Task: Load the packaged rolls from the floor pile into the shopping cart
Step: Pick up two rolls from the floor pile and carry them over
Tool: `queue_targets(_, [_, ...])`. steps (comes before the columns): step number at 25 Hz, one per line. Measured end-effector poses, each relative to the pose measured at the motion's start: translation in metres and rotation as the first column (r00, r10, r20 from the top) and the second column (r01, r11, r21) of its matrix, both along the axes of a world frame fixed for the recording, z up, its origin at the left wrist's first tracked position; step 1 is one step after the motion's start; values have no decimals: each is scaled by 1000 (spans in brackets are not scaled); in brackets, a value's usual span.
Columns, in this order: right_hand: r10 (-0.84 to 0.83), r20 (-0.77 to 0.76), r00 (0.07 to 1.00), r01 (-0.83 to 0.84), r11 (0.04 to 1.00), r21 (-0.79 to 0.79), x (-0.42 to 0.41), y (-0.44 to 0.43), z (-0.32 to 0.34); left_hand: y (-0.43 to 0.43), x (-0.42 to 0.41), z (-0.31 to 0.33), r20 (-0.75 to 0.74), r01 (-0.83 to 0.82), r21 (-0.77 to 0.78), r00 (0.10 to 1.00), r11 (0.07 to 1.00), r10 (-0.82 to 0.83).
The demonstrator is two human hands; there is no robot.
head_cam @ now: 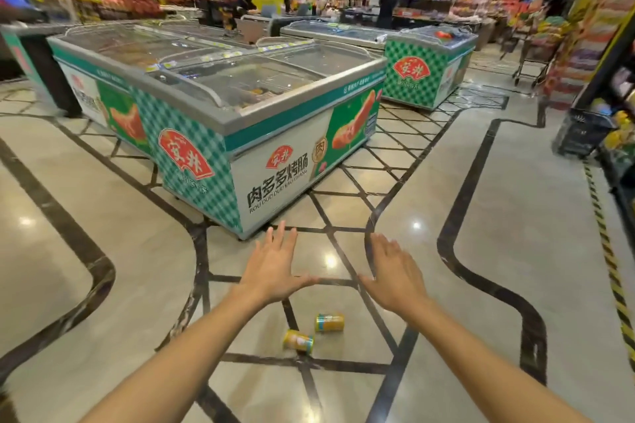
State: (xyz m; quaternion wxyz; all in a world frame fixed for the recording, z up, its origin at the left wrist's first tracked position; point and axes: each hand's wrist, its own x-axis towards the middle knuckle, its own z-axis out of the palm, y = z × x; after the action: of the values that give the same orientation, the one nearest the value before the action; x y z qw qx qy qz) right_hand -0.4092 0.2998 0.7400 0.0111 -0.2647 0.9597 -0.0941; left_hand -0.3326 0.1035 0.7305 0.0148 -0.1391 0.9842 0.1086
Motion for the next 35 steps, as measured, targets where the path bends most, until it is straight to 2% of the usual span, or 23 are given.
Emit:
queue_targets(5, [102,79,992,-106,993,49,-129,-27,-34,-20,-109,-34,36,-85,30,996,996,84])
queue_targets(9, [172,158,972,-185,980,71,-201,-50,-61,-28,-167,-69,101,-172,65,981,983,165])
queue_targets(13, [257,246,935,-305,935,182,-258,-84,-119,-46,-215,-131,178,-355,134,927,925,330])
queue_targets(16, [260,298,919,-335,911,240,-291,-113,-181,-69,-249,-194,235,-483,162,866,861,442])
queue_targets(18, [248,349,904,-338,914,225,-316,-135,-241,-84,-272,-258,274,-555,189,822,810,499])
queue_targets(21, [258,424,868,-379,896,230,-350,-161,-353,-97,-298,-372,214,-606,155,791,780,573])
queue_targets(25, [275,521,808,-455,854,253,-367,-176,-526,-87,-293,-542,441,-704,253,694,663,569])
queue_targets(27, [312,533,786,-511,814,276,-369,-176,-623,-76,-289,-635,487,-777,243,616,581,620])
queue_targets(29, [319,569,758,-541,795,275,-364,-171,-704,-62,-285,-712,554,-862,208,493,462,671])
queue_targets(33, [338,551,763,-549,789,277,-360,-157,-809,-51,-287,-810,584,-975,222,116,-20,803])
queue_targets(35, [368,509,778,-546,796,260,-356,-150,-841,-44,-292,-836,582,-953,250,5,-173,813])
